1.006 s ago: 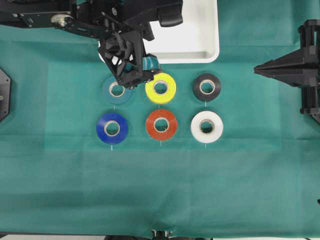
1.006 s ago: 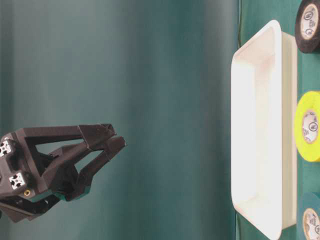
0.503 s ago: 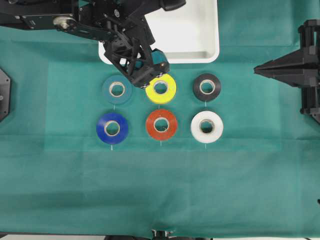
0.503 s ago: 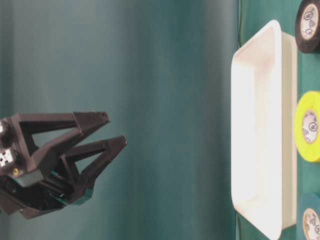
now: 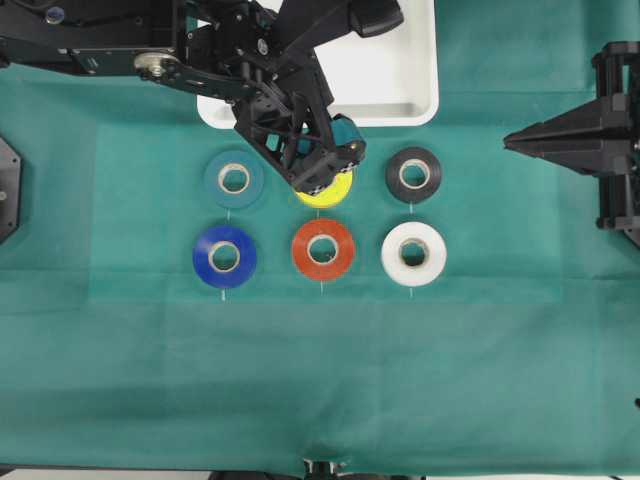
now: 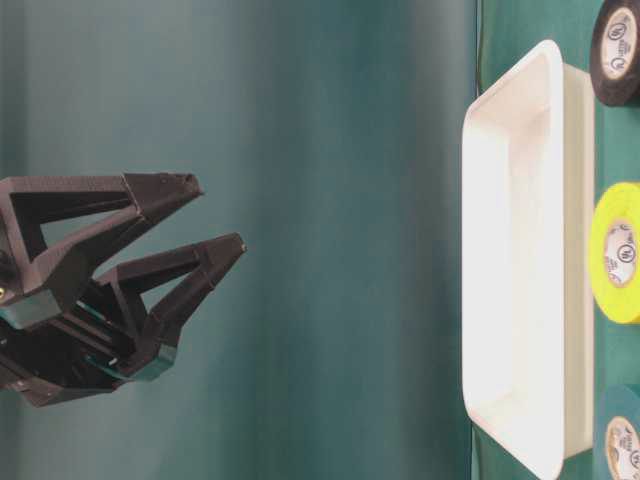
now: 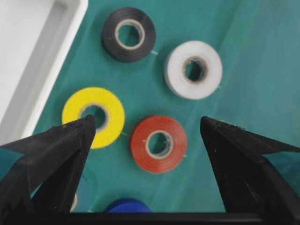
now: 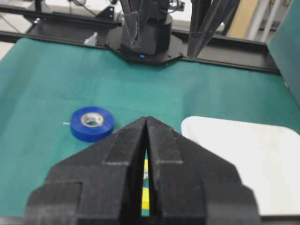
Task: Place the tape from the fixed location into the white case.
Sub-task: 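Rotate the left gripper and position it above the yellow tape roll, then lower the left gripper into the yellow roll's hole and close it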
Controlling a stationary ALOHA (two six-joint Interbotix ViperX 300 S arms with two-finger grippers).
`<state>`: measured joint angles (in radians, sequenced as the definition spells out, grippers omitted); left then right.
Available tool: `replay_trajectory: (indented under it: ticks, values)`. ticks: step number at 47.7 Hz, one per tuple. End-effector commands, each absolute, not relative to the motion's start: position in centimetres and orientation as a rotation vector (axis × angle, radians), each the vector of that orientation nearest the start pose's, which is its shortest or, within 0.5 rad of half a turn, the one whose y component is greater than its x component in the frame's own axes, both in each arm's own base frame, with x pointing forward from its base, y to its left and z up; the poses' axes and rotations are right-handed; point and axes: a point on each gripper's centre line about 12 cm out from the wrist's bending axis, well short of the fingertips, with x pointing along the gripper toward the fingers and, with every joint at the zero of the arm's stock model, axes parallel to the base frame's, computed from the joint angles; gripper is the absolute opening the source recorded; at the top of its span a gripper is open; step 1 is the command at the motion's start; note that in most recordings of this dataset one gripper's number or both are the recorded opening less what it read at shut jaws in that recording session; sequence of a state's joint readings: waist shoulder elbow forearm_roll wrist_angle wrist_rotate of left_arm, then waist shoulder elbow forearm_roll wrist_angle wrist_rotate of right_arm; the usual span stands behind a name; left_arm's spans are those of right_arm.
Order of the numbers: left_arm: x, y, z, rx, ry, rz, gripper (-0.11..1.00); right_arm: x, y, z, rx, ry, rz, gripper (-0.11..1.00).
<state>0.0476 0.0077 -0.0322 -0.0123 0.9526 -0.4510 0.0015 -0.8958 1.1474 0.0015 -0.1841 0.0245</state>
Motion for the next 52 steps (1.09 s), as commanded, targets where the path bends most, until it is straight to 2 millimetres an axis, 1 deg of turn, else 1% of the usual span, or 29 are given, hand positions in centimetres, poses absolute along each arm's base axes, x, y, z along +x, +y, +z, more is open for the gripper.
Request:
replay_trajectory:
  ticks: [1,8,21,30,38,47,52]
  values:
    - [43.1,2.1,35.3,-0.457,0.869,0.245,0.98,21.5,0.1,28.9,0.029,0.043,0.002,0.00]
    - [42.9,2.3,34.7,-0.464,0.884,0.259,0.98,21.5,0.1,29.0,0.028,0.040,0.002,0.00]
    - [42.9,2.6,32.3,-0.465,0.918,0.274,0.98,21.5,0.1,29.0,0.029,0.038,0.002,0.00]
    - [43.6,2.6,29.1,-0.459,0.982,0.289,0.98,21.5,0.1,29.0,0.026,0.038,0.002,0.00]
    - [44.2,2.7,26.8,-0.458,1.004,0.294,0.98,21.5,0.1,29.0,0.028,0.040,0.002,0.00]
    - [44.7,2.7,23.6,-0.459,1.030,0.300,0.98,21.5,0.1,29.0,0.027,0.041,0.002,0.00]
    - [44.8,2.7,22.5,-0.461,1.033,0.301,0.98,21.5,0.1,29.0,0.026,0.041,0.002,0.00]
